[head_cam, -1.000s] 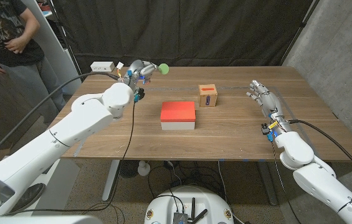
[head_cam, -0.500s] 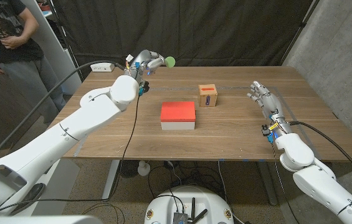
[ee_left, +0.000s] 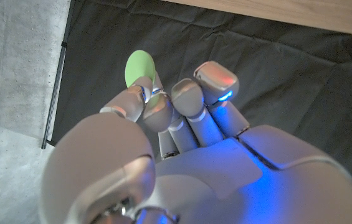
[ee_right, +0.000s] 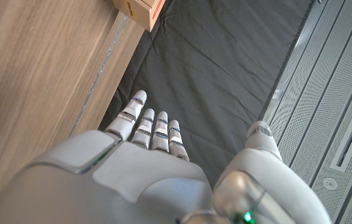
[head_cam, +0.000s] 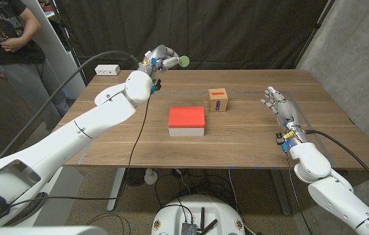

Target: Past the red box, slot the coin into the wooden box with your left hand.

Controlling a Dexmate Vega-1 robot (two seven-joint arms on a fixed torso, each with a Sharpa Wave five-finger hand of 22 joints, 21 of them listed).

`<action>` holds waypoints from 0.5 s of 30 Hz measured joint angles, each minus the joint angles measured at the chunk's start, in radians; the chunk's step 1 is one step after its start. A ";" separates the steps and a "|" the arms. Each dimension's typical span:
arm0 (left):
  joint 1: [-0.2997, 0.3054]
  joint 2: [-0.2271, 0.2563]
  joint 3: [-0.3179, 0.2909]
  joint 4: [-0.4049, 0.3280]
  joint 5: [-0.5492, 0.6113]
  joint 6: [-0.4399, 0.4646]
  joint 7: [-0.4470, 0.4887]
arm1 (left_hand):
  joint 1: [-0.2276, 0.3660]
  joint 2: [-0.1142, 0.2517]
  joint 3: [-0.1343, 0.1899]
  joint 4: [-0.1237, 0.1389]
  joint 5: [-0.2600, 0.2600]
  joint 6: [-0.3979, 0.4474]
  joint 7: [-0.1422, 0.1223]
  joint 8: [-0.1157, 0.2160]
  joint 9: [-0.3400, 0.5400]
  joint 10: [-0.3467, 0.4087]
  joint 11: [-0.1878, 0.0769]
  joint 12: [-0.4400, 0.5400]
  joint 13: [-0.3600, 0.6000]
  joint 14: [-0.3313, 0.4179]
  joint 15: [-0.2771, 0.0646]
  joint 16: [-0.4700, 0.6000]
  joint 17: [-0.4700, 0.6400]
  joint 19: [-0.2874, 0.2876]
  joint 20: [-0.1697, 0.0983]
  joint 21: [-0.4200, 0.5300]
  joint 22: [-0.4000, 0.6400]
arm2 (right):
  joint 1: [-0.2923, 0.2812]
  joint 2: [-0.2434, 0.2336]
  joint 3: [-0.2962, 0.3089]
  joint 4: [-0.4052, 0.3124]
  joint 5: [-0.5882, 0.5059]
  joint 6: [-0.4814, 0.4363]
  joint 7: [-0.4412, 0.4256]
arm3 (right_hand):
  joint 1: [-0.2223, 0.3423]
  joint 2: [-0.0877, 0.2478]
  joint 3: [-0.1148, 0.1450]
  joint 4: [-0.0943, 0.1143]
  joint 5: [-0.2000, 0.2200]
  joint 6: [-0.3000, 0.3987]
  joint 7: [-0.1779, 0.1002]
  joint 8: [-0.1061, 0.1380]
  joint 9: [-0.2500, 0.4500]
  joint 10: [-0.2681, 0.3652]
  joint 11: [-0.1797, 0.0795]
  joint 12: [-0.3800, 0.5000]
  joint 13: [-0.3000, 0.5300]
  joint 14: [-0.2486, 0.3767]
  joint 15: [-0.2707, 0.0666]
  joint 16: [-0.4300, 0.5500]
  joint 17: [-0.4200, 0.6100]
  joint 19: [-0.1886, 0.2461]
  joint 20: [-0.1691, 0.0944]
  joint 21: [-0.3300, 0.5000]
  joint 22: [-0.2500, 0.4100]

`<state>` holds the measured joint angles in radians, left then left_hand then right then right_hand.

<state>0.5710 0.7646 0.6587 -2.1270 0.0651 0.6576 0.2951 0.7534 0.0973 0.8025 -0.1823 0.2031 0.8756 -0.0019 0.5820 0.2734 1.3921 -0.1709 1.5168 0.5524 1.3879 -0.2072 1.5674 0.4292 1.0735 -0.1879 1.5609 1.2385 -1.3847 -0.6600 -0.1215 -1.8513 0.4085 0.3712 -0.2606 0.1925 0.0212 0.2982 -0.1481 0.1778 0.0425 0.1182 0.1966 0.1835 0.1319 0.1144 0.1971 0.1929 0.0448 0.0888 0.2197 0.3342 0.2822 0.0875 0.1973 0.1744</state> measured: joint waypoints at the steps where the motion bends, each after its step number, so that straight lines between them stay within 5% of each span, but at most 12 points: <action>1: 0.000 0.000 0.000 0.000 0.012 0.002 -0.005 | 0.000 0.000 0.000 0.000 0.000 0.000 0.000 0.000 0.000 0.001 0.001 0.000 -0.001 0.000 0.000 0.000 0.000 0.000 0.000 0.000 0.000 | -0.001 0.000 0.001 0.000 0.000 0.000 0.000 | 0.000 0.000 0.000 0.000 0.000 0.000 0.000 0.000 0.000 0.000 0.000 0.000 0.000 0.000 0.000 0.000 0.000 0.000 0.000 0.000 0.000; 15: -0.089 -0.043 0.079 0.051 0.181 0.017 -0.115 | 0.001 -0.001 0.000 0.000 0.000 0.000 0.000 0.000 -0.004 0.001 0.002 0.000 0.000 0.007 0.000 0.000 -0.003 0.000 0.000 0.004 0.000 | -0.020 0.007 0.011 0.000 0.004 0.011 -0.001 | 0.000 0.000 0.000 0.000 0.000 0.000 0.000 0.000 0.000 0.000 0.000 0.000 0.000 0.000 0.000 0.000 0.000 0.000 0.000 0.000 0.000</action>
<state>0.4815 0.7220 0.7379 -2.0756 0.2466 0.6745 0.1803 0.7548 0.0960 0.8025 -0.1823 0.2029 0.8757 -0.0019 0.5820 0.2690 1.3936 -0.1694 1.5168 0.5527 1.3953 -0.2073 1.5674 0.4264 1.0736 -0.1879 1.5649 1.2384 -1.4045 -0.6534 -0.1103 -1.8512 0.4121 0.3823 -0.2616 0.1925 0.0212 0.2982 -0.1481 0.1778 0.0424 0.1182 0.1966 0.1835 0.1318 0.1143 0.1971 0.1929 0.0448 0.0888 0.2197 0.3343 0.2822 0.0874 0.1973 0.1744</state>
